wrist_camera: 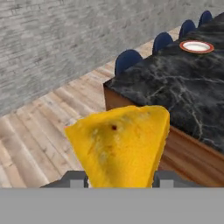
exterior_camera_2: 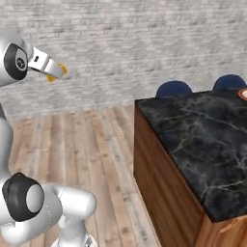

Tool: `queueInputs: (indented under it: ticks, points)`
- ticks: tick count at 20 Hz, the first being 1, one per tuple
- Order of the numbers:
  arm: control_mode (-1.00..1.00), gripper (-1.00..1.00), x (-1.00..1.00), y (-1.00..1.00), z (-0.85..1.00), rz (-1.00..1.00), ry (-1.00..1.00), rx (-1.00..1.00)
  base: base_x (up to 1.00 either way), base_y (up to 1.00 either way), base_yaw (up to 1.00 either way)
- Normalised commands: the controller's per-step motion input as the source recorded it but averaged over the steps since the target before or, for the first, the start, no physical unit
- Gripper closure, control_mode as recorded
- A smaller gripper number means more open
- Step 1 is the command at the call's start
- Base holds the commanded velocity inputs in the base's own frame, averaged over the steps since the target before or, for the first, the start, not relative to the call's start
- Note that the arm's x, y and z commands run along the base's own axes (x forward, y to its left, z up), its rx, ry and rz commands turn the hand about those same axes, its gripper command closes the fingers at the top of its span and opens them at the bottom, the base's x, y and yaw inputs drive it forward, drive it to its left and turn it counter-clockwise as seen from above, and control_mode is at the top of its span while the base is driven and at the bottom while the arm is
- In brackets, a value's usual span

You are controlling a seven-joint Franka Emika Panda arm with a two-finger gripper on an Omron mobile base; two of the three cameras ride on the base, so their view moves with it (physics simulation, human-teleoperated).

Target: Take the cheese, chicken drumstick, and sweet potato from the fridge and place them on the plate on the dining counter to create an appetizer plate.

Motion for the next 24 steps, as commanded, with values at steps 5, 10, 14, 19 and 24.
queueInputs:
  ticks: [5, 10, 14, 19, 24]
  points:
    - [1.00, 1.00, 0.00, 0.00, 0.00, 0.00, 0.00, 0.00, 1.00, 1.00, -0.42]
    - [1.00, 1.00, 0.00, 0.00, 0.00, 0.00, 0.00, 0.00, 1.00, 1.00, -0.42]
    - [1.00, 1.00, 0.00, 0.00, 0.00, 0.00, 0.00, 0.00, 0.89, 1.00, -0.44]
    - [1.00, 1.00, 0.00, 0.00, 0.00, 0.00, 0.00, 0.00, 0.77, 1.00, -0.48]
    - [1.00, 1.00, 0.00, 0.00, 0.00, 0.00, 0.00, 0.00, 0.68, 1.00, -0.52]
